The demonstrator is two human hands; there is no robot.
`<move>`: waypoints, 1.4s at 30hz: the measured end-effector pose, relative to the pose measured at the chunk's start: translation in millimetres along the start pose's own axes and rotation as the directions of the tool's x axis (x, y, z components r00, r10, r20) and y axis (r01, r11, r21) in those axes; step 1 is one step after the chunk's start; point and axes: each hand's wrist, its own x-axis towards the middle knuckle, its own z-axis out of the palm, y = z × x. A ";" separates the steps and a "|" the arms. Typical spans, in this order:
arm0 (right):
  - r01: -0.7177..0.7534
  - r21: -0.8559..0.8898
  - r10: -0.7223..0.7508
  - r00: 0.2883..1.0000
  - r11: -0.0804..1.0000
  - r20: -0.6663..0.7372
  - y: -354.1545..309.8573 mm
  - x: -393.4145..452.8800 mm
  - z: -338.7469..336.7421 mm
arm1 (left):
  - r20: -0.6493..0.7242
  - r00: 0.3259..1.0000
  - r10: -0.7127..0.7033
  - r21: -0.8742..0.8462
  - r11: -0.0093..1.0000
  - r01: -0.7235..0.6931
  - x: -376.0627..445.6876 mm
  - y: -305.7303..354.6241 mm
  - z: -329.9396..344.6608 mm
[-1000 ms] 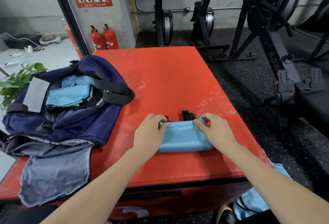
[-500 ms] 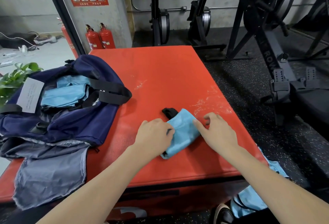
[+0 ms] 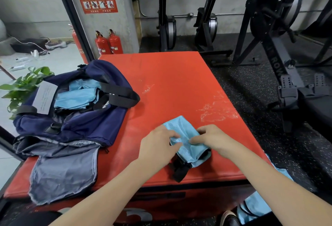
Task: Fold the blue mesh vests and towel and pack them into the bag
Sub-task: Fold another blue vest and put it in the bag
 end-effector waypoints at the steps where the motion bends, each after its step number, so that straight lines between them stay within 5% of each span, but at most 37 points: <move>1: 0.020 0.038 -0.021 0.999 0.999 0.030 -3.6 -1.7 0.6 | -0.064 0.997 0.034 -0.067 0.997 -0.038 2.6 -5.9 -3.9; 3: 0.063 0.103 -0.071 0.995 0.993 0.073 -13.5 -8.0 2.1 | -0.088 0.994 0.069 -0.245 0.965 -0.089 8.4 -19.5 -15.2; 7: 0.092 0.249 -0.144 0.969 0.964 0.201 -31.3 -19.9 3.4 | 0.217 0.973 0.078 -0.506 0.862 0.044 8.1 -32.9 -50.0; 9: 0.114 0.262 -0.181 0.952 0.958 0.248 -36.6 -23.4 6.3 | 0.225 0.973 0.049 -0.531 0.844 0.080 3.3 -36.8 -58.5; 16: 0.125 0.334 -0.188 0.969 0.934 0.161 -49.6 -19.6 35.4 | -0.024 0.994 -0.106 -0.564 0.822 0.074 -10.6 -58.6 -70.9; 24: 0.218 0.455 -0.255 0.967 0.864 0.021 -72.5 -6.6 105.6 | -0.294 0.905 -0.306 -0.635 0.770 0.054 -30.0 -108.2 -101.0; 27: 0.268 0.493 -0.254 0.962 0.828 -0.097 -99.2 -0.3 135.1 | -0.297 0.886 -0.357 -0.612 0.783 0.111 -33.9 -128.3 -115.8; 33: 0.441 0.398 -0.411 0.897 0.804 -0.163 -148.0 23.3 183.2 | -0.284 0.834 -0.473 -0.612 0.759 0.222 -27.1 -168.7 -154.6; 42: 0.566 0.226 -0.550 0.824 0.793 -0.136 -218.5 92.4 239.5 | -0.511 0.719 -0.472 -0.513 0.838 0.185 11.0 -246.8 -186.6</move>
